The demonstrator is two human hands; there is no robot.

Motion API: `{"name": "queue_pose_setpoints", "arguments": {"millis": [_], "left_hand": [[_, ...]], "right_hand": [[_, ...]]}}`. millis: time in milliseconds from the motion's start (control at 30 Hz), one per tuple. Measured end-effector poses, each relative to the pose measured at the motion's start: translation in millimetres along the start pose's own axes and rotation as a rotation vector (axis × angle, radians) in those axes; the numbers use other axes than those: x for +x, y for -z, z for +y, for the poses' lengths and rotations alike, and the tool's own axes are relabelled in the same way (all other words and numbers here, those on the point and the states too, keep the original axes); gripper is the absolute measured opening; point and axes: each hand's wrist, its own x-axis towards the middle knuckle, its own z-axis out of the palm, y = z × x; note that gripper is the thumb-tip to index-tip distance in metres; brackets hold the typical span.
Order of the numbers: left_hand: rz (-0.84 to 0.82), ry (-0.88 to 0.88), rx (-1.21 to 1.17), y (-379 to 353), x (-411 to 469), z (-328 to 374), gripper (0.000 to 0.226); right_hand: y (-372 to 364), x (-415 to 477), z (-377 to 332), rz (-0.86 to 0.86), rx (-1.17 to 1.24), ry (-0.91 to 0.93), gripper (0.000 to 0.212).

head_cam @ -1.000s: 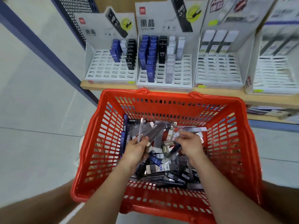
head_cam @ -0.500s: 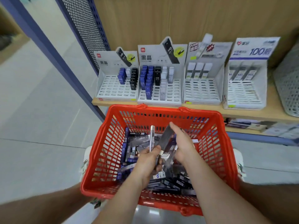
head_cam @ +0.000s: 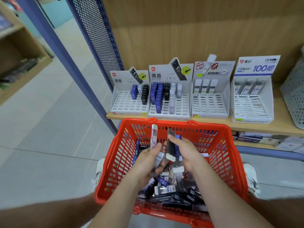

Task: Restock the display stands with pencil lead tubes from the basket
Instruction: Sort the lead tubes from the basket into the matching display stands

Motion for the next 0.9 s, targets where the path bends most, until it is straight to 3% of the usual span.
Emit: {"name": "queue_pose_setpoints", "arguments": {"millis": [167, 400, 633, 767, 900], "left_hand": [[-0.03, 0.091, 0.175, 12.5, -4.4, 15.1, 0.019], [-0.195, 0.145, 0.481, 9.2, -6.5, 32.6, 0.013], [-0.206, -0.001, 0.549, 15.7, -1.6, 50.7, 0.013], [-0.023, -0.154, 0.411, 13.9, 0.3, 71.5, 0.018], [0.004, -0.312, 0.471, -10.8, 3.4, 85.6, 0.016]], "right_hand": [[-16.0, -5.9, -14.6, -0.207, -0.07, 0.072, 0.017], [-18.3, -0.8, -24.9, -0.16, -0.073, 0.097, 0.014], [0.8, 6.9, -45.9, 0.097, 0.043, 0.199, 0.027], [3.5, 0.1, -58.1, 0.063, 0.012, 0.289, 0.015], [-2.2, -7.6, -67.5, 0.051, -0.081, 0.36, 0.029]]}}
